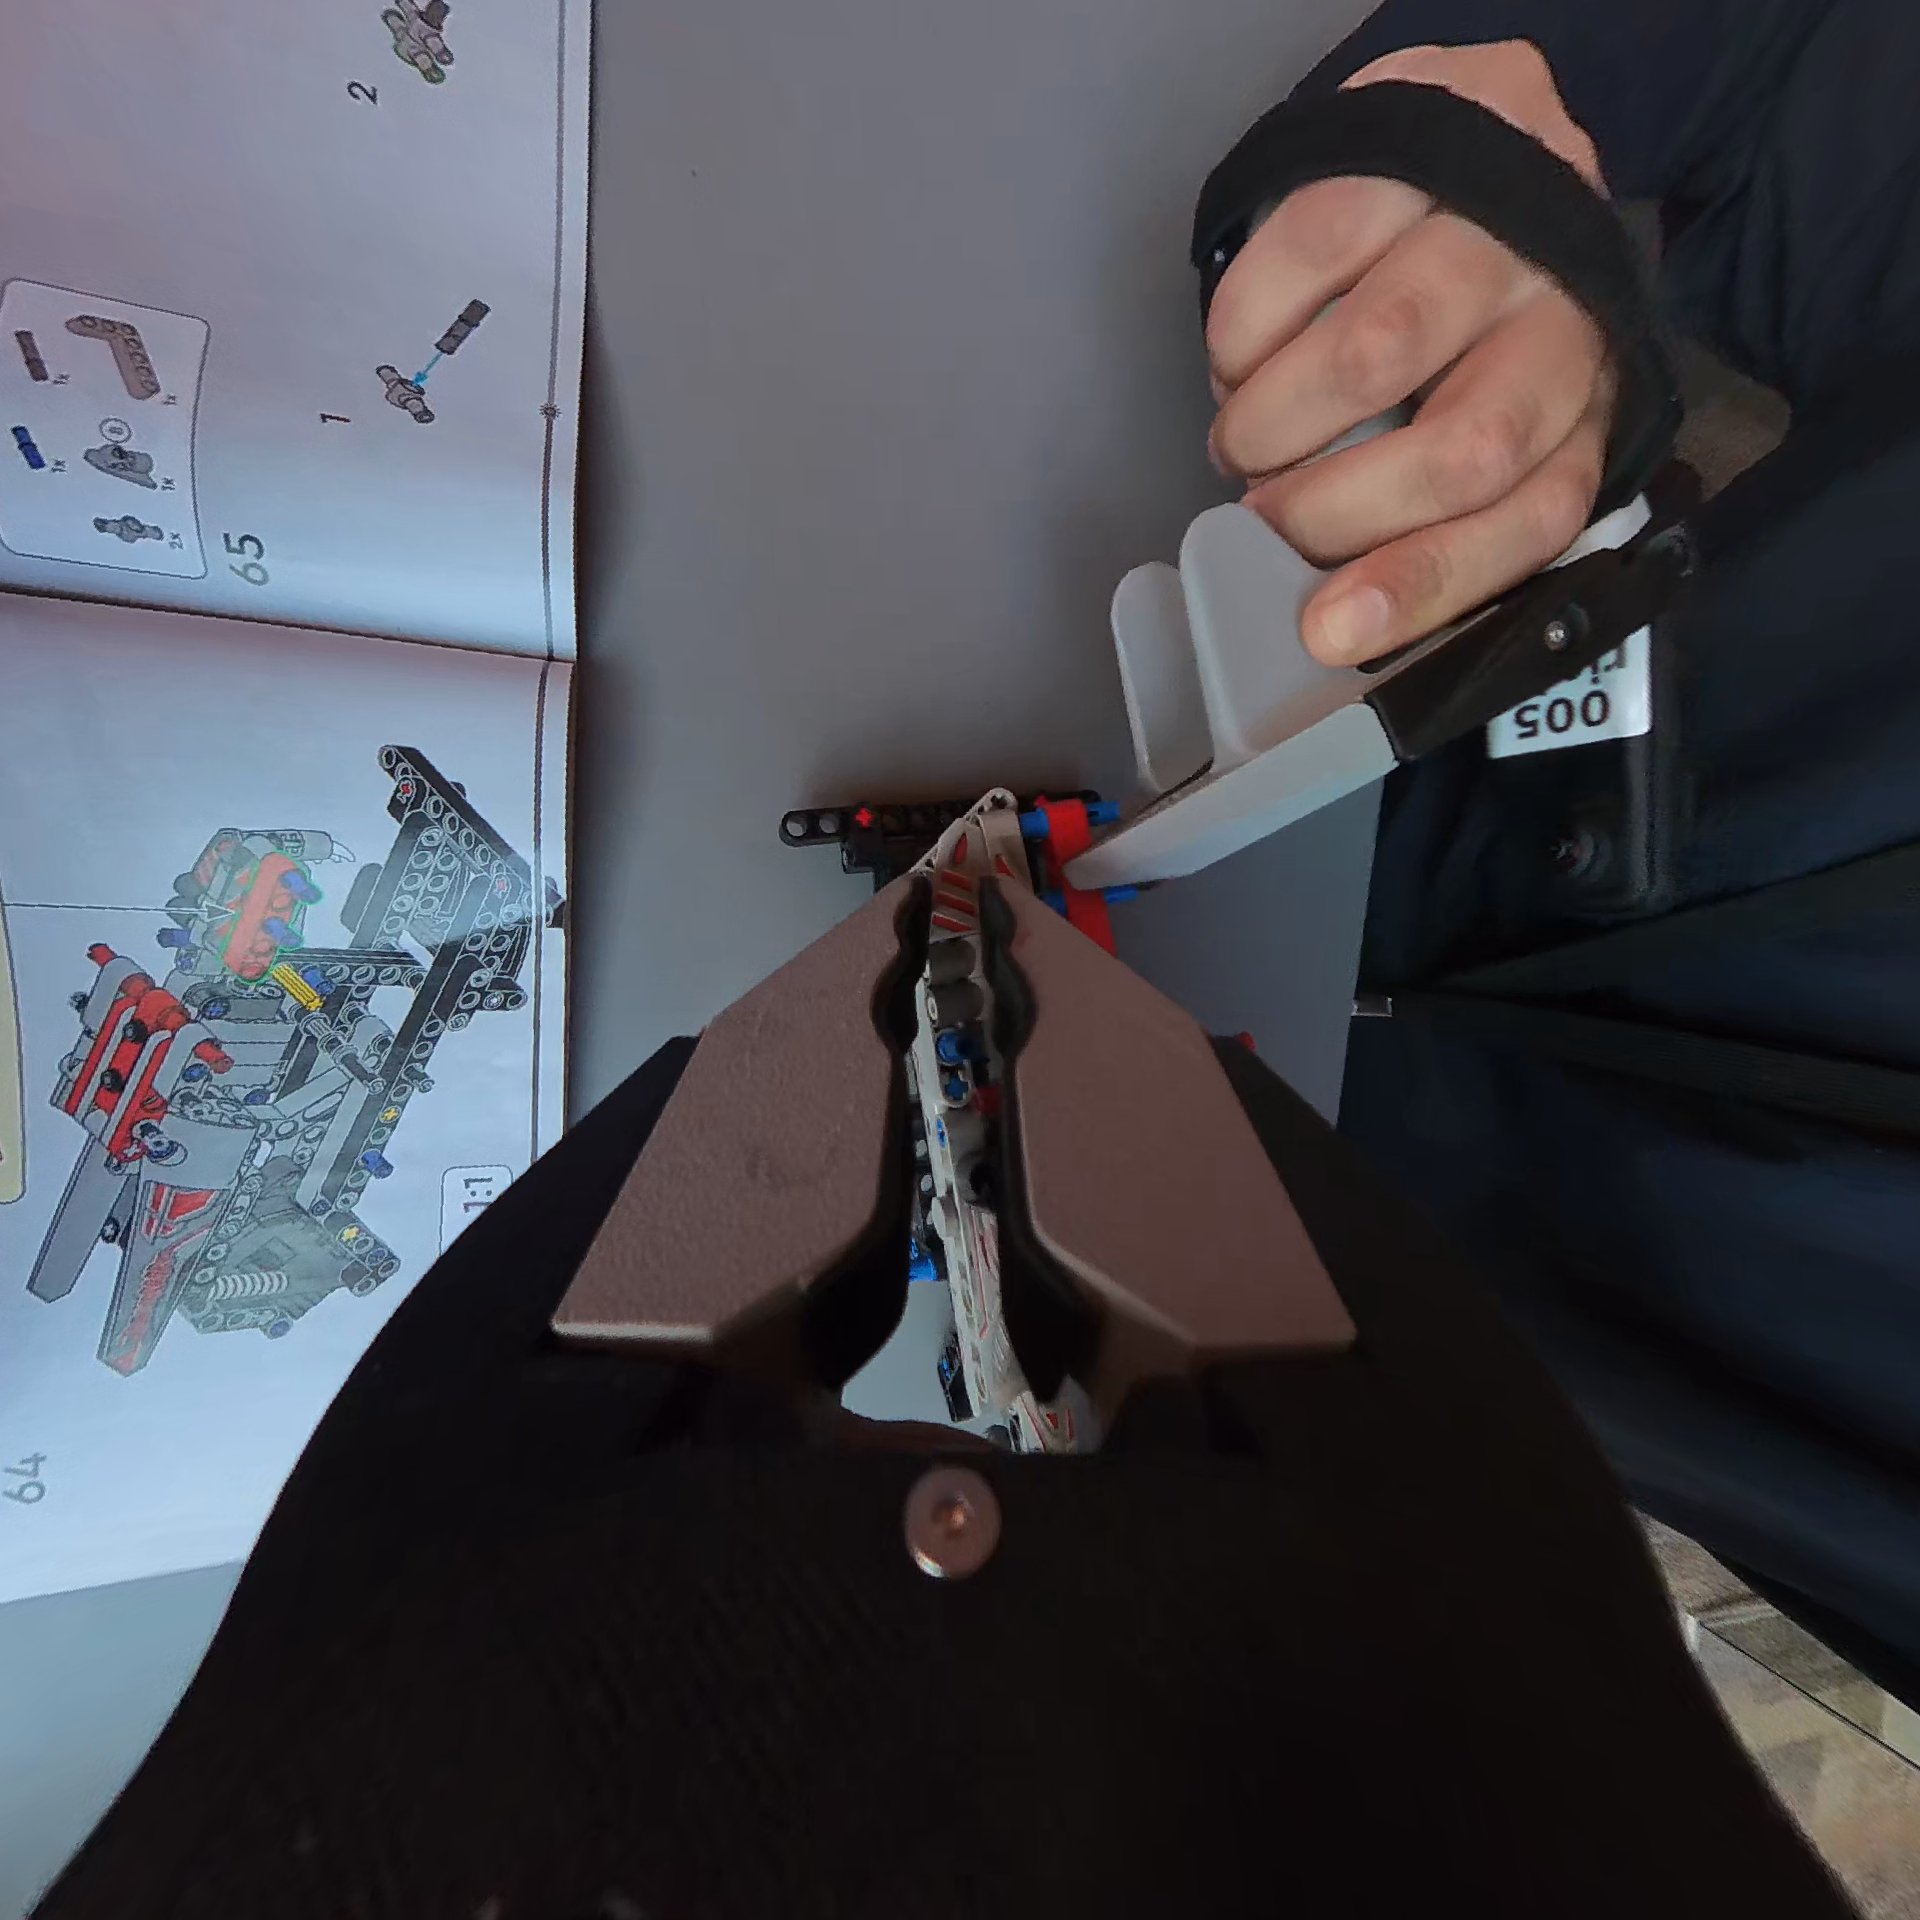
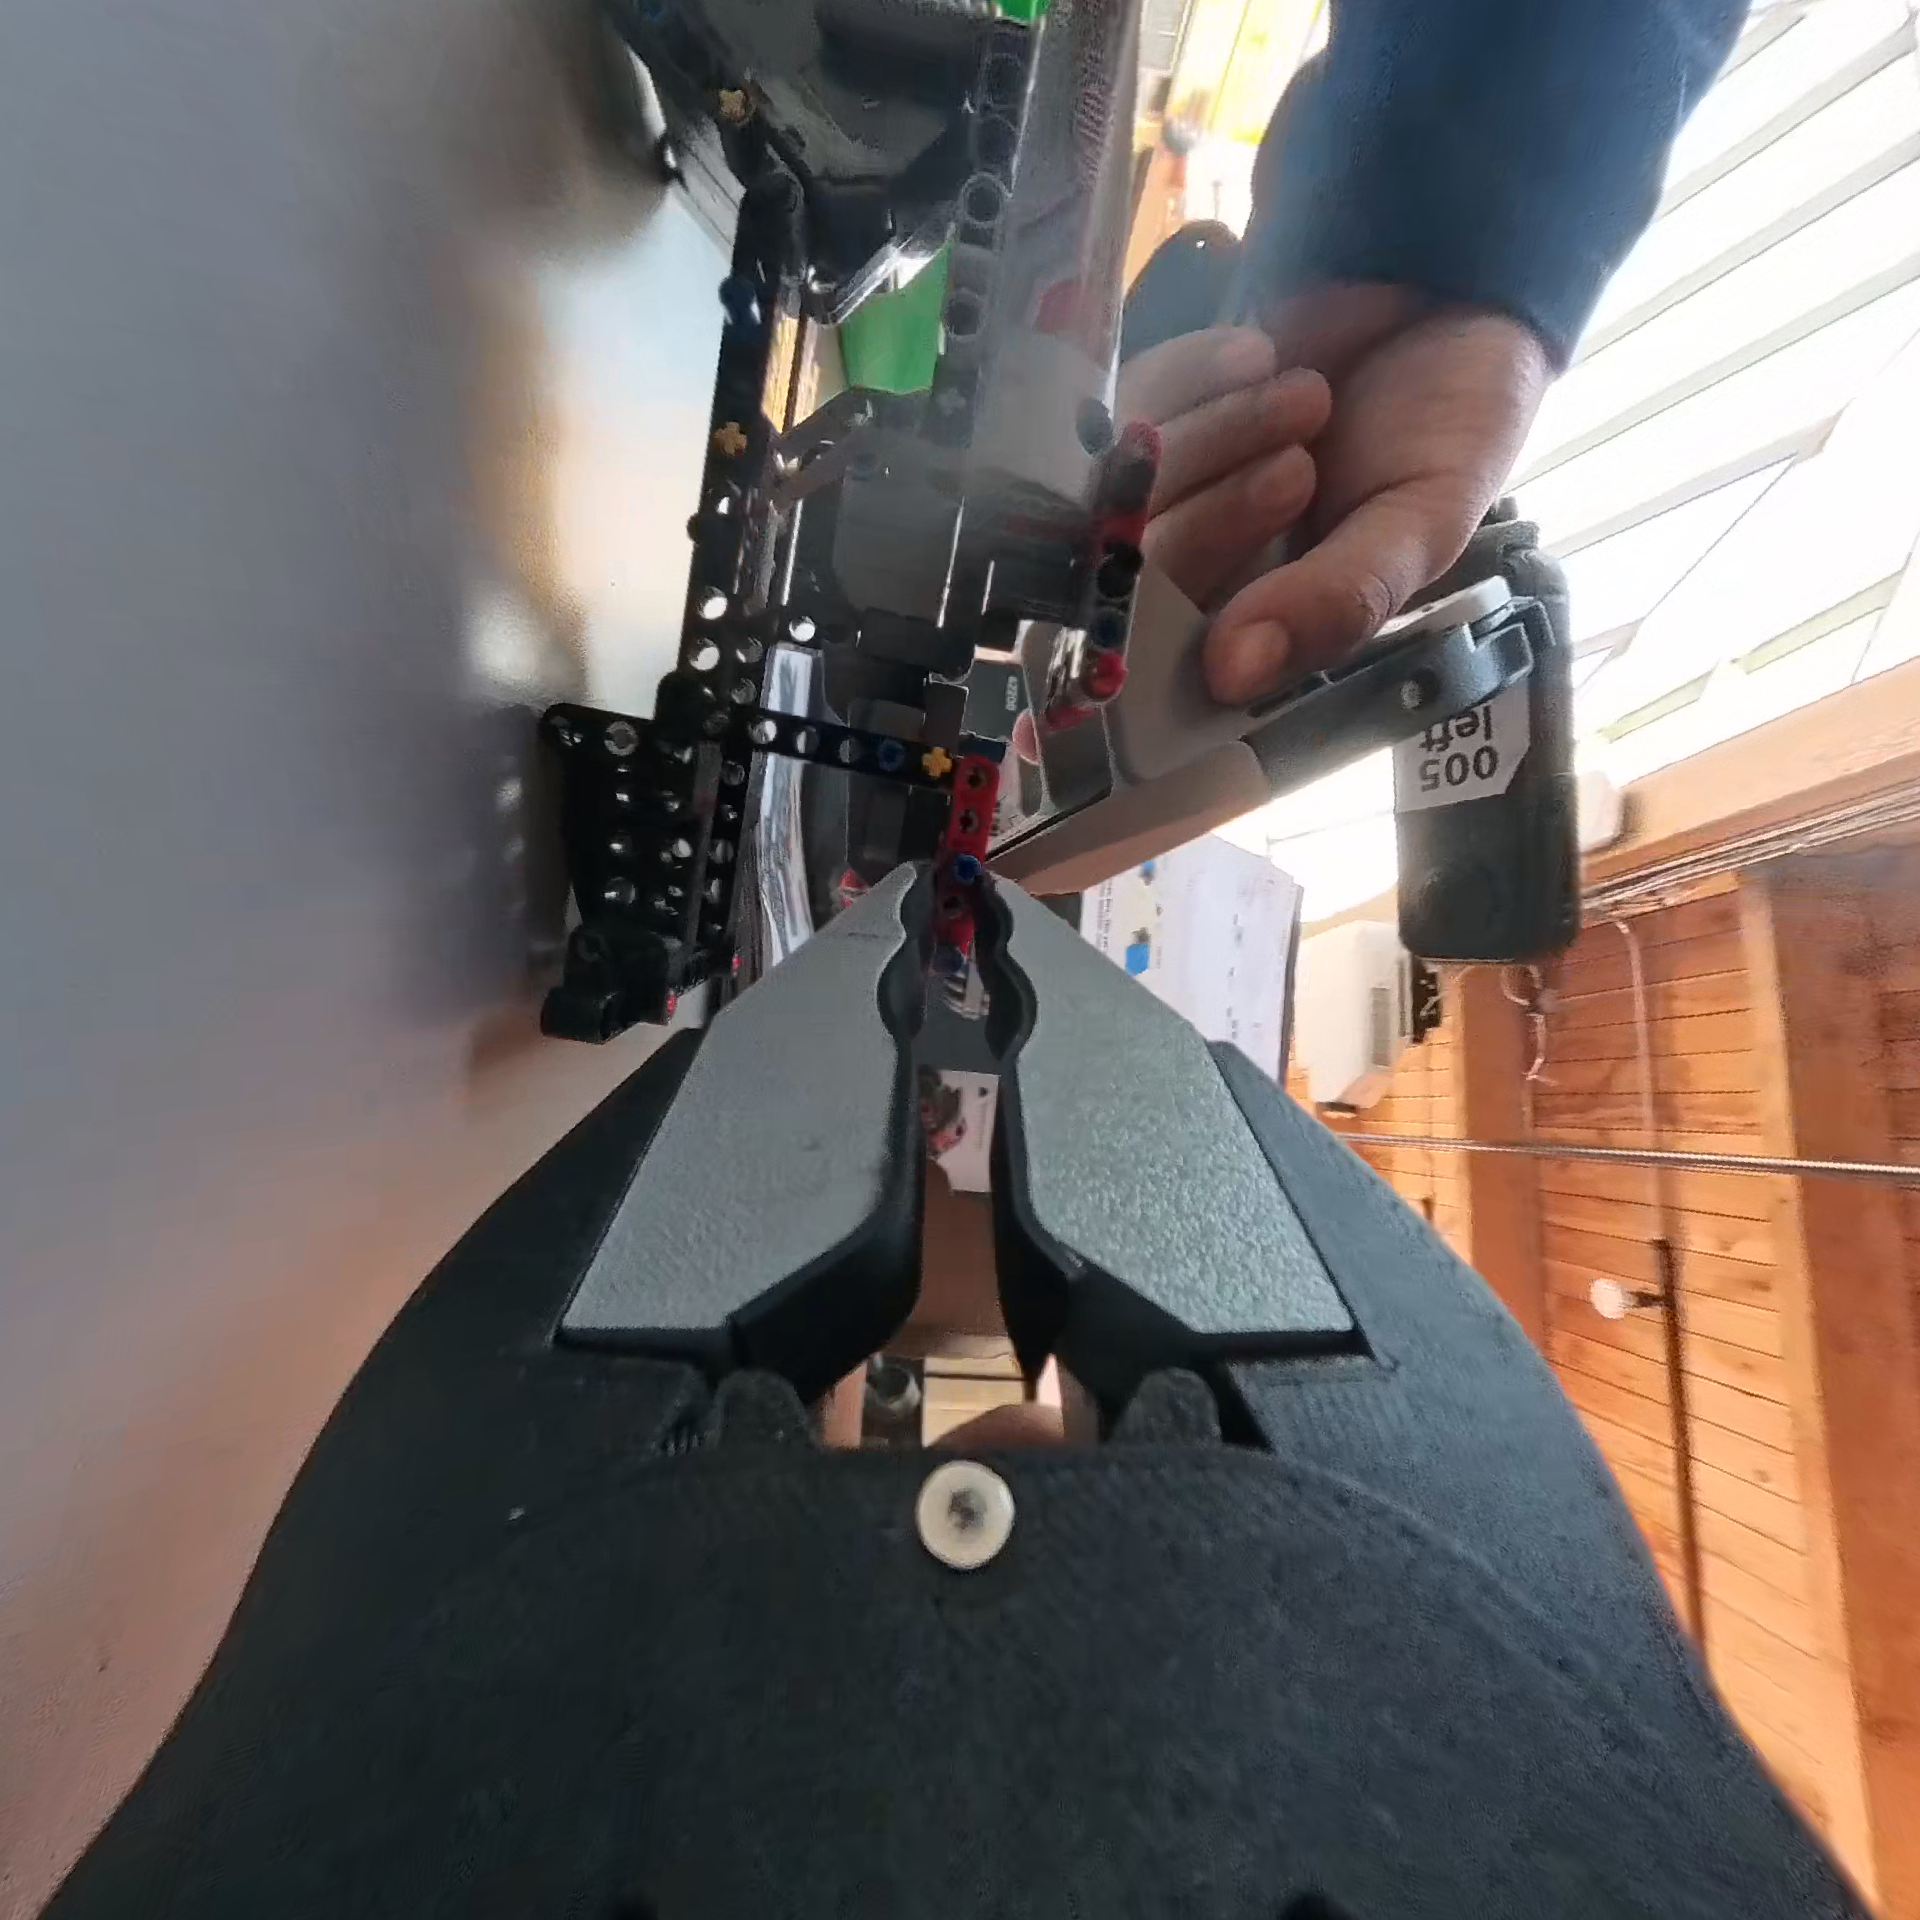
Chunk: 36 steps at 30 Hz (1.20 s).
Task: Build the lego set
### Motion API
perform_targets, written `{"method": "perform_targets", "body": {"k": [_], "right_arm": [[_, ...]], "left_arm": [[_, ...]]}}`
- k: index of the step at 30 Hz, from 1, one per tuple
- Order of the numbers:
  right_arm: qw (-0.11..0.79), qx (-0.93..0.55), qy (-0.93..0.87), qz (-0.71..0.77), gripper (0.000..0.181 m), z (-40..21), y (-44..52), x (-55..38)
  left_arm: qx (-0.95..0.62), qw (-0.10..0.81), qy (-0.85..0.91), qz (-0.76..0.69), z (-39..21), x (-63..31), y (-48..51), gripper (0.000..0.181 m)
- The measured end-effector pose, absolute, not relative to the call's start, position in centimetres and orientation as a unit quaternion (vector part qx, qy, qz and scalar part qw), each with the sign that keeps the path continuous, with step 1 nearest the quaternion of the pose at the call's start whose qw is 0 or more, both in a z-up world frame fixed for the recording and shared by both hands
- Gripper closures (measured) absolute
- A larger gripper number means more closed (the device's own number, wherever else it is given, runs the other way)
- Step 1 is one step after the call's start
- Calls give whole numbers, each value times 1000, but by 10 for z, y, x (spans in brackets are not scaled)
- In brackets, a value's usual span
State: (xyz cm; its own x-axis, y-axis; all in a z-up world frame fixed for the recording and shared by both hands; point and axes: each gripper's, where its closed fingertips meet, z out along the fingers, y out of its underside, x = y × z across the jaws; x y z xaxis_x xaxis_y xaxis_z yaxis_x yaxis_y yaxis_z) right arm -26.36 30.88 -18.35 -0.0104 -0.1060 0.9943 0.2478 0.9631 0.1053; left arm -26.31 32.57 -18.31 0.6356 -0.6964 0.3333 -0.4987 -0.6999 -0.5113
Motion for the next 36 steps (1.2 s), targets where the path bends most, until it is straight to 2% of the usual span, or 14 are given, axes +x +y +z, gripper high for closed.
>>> {"method": "perform_targets", "body": {"k": [15, 20, 36], "right_arm": [[694, -95, -713, -35, 176, -181, 308, -267], [712, -40, -693, -109, 177, -181, 306, -268], [718, 8, -694, -54, 176, -180, 302, -266]], "left_arm": [[-894, 230, 286, -257, -182, -267, 324, 176], [-894, 238, 282, -254, -181, -268, 325, 176], [-891, 244, 298, -239, -180, -265, 323, 179]]}}
